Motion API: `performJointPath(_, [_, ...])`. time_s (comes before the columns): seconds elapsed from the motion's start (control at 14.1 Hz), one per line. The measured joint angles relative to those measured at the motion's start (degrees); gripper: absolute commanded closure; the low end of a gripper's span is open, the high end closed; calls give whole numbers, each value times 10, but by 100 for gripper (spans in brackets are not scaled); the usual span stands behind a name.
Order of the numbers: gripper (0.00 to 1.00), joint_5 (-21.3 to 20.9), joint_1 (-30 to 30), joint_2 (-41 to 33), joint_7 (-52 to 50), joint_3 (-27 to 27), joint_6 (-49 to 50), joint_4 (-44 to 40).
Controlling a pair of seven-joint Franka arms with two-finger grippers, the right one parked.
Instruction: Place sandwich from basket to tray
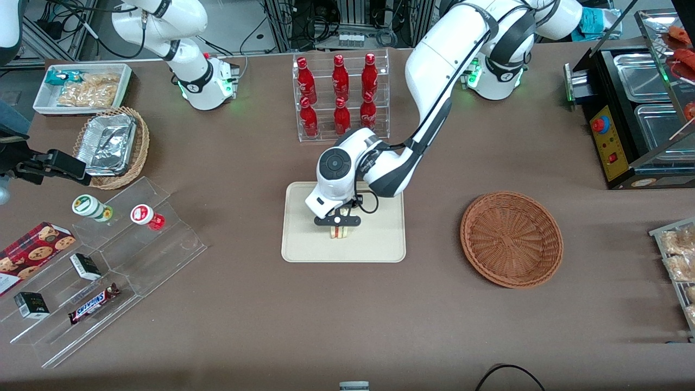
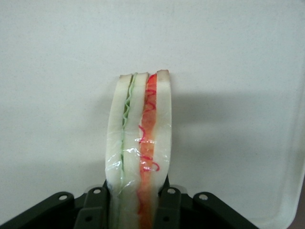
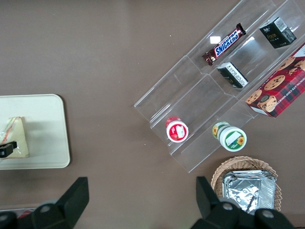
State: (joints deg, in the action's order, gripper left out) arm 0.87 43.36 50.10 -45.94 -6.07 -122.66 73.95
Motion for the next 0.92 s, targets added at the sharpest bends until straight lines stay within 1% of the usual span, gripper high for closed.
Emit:
performJointPath(0.07, [0, 0, 0, 0, 1, 0, 0, -1])
performJointPath(0.35, [0, 0, -2, -14, 2, 3, 0, -19])
performJointPath(0.49, [0, 0, -14, -56, 2, 9, 20, -23])
performJointPath(0.57, [0, -1, -26, -84, 2, 11, 47, -22])
performJointPath(0.71, [0, -1, -59, -148, 12, 14, 132, -19])
performJointPath(0.92, [0, -2, -123, -235, 82, 17, 265, -2])
